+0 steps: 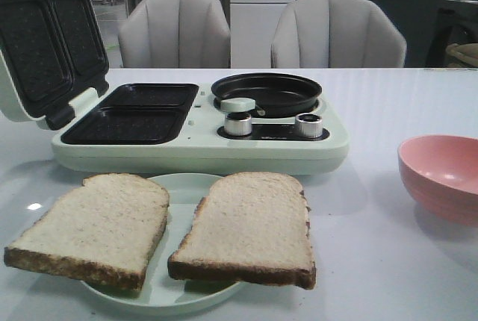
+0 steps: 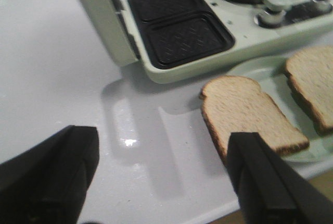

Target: Make breakfast with bread and shrimp

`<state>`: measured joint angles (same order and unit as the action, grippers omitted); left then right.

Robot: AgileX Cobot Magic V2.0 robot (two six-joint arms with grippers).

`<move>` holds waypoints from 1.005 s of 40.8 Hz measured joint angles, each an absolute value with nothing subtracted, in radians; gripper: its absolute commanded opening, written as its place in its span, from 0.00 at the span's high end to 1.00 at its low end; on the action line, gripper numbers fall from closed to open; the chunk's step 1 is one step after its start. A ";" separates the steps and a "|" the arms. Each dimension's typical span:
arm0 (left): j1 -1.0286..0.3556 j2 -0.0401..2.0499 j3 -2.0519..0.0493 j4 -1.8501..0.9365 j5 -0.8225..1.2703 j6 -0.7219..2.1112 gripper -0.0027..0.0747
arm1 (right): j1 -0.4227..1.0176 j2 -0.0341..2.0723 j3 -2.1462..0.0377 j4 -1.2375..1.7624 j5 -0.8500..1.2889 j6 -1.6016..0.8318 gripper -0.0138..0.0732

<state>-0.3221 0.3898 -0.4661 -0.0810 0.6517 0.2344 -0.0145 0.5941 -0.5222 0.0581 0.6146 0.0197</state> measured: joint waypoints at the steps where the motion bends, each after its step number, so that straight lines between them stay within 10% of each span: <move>1: -0.353 0.407 -0.466 -0.081 0.652 0.270 0.24 | -0.014 0.594 -0.522 0.058 0.615 0.020 0.18; 17: -0.743 0.727 -0.466 0.241 0.623 0.396 0.24 | -0.014 0.594 -0.522 0.058 0.615 0.020 0.18; 41: -0.961 1.284 -0.466 0.989 0.517 -0.220 0.24 | -0.014 0.594 -0.522 0.060 0.621 0.020 0.18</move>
<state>-0.9612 1.2843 -0.4661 0.9894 0.5175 -0.2195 -0.0145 0.5941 -0.5222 0.0600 0.6207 0.0197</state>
